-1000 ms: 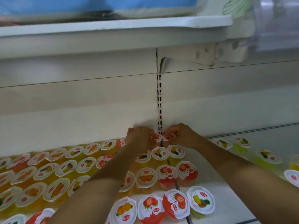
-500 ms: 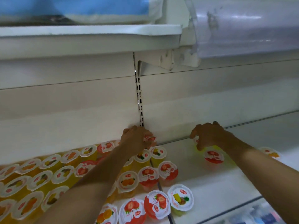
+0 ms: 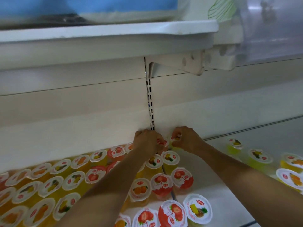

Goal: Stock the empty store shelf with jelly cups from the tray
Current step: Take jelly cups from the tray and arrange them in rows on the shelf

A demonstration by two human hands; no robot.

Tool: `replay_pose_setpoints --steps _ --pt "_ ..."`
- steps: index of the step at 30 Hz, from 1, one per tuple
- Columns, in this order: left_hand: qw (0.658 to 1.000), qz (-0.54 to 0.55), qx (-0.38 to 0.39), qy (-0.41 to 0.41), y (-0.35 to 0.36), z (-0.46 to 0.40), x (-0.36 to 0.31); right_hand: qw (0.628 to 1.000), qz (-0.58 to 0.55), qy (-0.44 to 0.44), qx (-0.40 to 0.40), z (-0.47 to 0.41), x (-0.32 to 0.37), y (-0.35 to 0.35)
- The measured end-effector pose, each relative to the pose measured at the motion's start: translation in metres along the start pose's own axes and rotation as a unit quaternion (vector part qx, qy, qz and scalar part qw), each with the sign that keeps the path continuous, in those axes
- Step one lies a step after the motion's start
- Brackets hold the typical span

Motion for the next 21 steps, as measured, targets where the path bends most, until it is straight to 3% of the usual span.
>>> replay_pose_setpoints --steps 10,13,21 --pt "1.000 -0.012 0.012 0.015 0.000 -0.001 -0.002 1.000 0.008 -0.017 -0.014 -0.001 0.003 0.009" --pt "0.999 -0.002 0.033 0.009 -0.002 0.005 -0.005 1.000 -0.002 -0.020 0.022 0.004 0.001 0.012" --pt "0.995 0.079 -0.042 0.038 -0.017 0.062 -0.021 1.000 0.002 -0.008 -0.027 0.065 -0.027 -0.045"
Point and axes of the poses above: each hand's wrist, its own z-axis away from the middle knuckle, its own y-axis out of the palm, x = y × z, the point moved 9 cm from there along -z, towards the middle knuckle, and after that the axes turned 12 degrees about x, right-handed, at the moved point
